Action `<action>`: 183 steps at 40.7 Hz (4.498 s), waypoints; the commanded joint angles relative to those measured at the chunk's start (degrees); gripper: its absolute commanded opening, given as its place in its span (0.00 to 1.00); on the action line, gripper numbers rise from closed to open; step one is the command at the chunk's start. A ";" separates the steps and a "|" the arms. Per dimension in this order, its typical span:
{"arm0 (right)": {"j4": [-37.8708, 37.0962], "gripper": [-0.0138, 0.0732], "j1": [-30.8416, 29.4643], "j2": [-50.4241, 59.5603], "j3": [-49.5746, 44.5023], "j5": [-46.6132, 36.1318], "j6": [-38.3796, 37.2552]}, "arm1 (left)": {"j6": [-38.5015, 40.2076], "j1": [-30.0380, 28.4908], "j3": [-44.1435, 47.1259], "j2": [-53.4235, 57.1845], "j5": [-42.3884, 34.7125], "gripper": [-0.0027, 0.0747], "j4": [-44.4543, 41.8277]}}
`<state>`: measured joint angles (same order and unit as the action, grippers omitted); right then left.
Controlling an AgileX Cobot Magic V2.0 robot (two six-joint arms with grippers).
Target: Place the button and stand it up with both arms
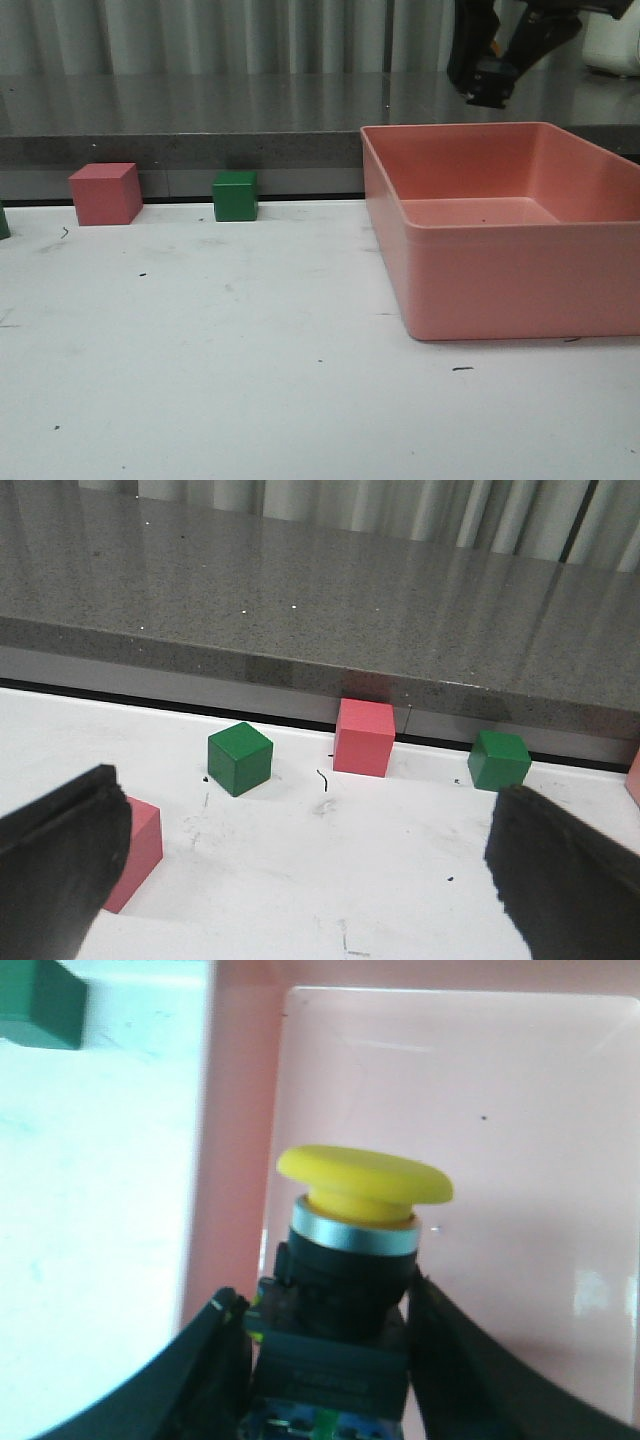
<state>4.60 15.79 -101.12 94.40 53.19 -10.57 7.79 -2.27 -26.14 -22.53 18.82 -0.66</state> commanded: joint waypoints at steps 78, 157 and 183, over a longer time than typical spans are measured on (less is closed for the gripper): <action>0.52 0.45 25.60 -24.84 29.92 5.91 -17.62 | 0.39 -0.11 -2.00 -0.71 -4.20 0.93 0.09; -8.15 0.09 -12.28 100.18 -71.53 -22.54 -0.41 | 0.39 -0.11 -2.00 -1.50 -5.01 0.93 2.81; -9.18 0.09 -12.28 96.44 -71.46 -23.98 -0.41 | 0.39 7.96 -9.82 -15.18 -3.74 0.93 4.29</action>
<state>-3.59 3.86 -3.43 21.42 34.06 -11.59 7.79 2.28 -31.47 -33.14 18.98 2.84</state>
